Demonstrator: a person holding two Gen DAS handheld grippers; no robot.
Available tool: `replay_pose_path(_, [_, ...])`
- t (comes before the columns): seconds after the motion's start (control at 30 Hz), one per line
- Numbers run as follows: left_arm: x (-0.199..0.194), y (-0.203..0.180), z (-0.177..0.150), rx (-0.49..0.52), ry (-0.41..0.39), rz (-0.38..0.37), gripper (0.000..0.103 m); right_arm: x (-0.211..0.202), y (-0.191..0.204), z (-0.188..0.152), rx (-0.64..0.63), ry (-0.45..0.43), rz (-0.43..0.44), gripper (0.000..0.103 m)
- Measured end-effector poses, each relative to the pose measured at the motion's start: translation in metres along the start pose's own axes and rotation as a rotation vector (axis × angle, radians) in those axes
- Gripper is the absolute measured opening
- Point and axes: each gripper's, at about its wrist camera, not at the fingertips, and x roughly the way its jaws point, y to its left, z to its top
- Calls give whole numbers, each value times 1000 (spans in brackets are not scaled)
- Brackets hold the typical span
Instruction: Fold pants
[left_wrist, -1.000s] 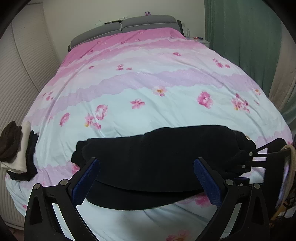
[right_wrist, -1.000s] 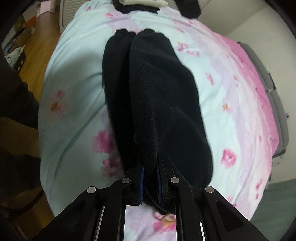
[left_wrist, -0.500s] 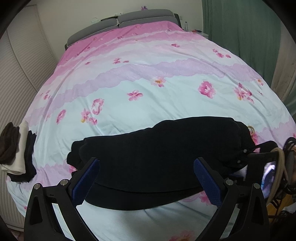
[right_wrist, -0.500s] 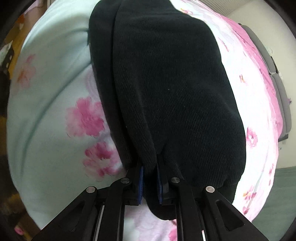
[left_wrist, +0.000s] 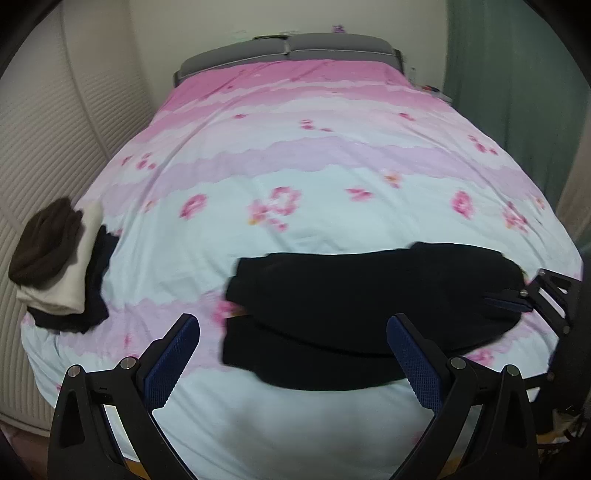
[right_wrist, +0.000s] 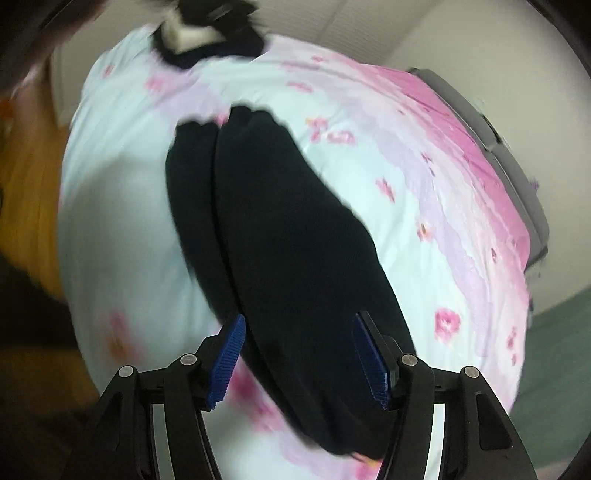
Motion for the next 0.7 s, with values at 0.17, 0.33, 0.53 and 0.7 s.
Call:
replay_pose_path(0.17, [41,54,2,-48,-12,-16,98,10,15,51,241,-20,-47,60])
replay_pose_path(0.33, [113,90,11,-132,71,-157,80,20,23,90,470,-19,-134,60])
replay_pose_path(0.53, [177,111,11,-201,175,-222,74,42,25,113,553,3,-156,61])
replay_pose_path(0.7, [205,112,2,-216,255,-288,44,47,12,111,611,32,-171,60])
